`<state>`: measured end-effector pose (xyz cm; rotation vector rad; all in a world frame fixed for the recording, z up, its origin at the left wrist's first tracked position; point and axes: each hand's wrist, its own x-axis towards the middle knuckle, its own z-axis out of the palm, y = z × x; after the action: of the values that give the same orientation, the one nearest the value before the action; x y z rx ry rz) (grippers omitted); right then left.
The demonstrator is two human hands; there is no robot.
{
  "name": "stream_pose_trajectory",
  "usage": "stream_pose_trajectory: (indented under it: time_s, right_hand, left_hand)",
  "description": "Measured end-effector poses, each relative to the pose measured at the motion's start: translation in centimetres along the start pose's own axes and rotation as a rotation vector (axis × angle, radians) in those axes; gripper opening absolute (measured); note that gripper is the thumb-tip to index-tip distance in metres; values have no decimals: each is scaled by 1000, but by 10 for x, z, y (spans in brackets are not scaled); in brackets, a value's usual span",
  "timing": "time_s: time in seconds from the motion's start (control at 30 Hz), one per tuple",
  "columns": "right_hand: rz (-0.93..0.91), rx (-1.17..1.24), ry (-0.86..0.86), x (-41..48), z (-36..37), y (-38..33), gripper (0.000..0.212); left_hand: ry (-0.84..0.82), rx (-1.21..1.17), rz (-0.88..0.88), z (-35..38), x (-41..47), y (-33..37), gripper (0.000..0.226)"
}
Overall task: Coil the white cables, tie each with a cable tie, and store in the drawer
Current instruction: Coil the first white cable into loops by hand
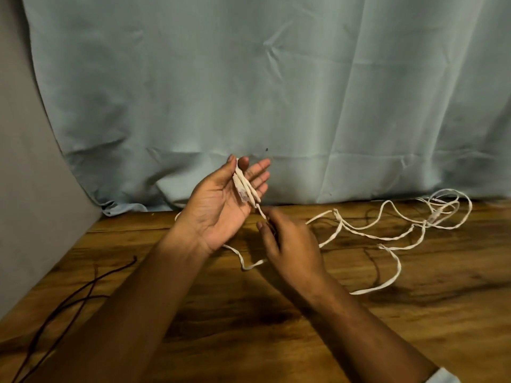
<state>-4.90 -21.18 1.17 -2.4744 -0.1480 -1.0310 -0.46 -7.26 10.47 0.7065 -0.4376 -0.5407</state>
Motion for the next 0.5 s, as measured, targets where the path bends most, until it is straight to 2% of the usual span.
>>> stream_pose_trajectory:
  time_s: [0.17, 0.3, 0.37, 0.5]
  right_hand:
    - [-119, -124, -77, 0, -8, -11, 18]
    - [-220, -160, -88, 2, -12, -15, 20]
    - [-258, -192, -51, 3, -14, -17, 21]
    - [-341, -219, -14, 6, -19, -13, 16]
  left_hand:
    - [154, 74, 175, -10, 9, 0, 29]
    - [250, 293, 334, -18, 12, -9, 29]
    - [269, 502, 339, -23, 10, -14, 35]
    - [191, 833, 267, -26, 7, -17, 31]
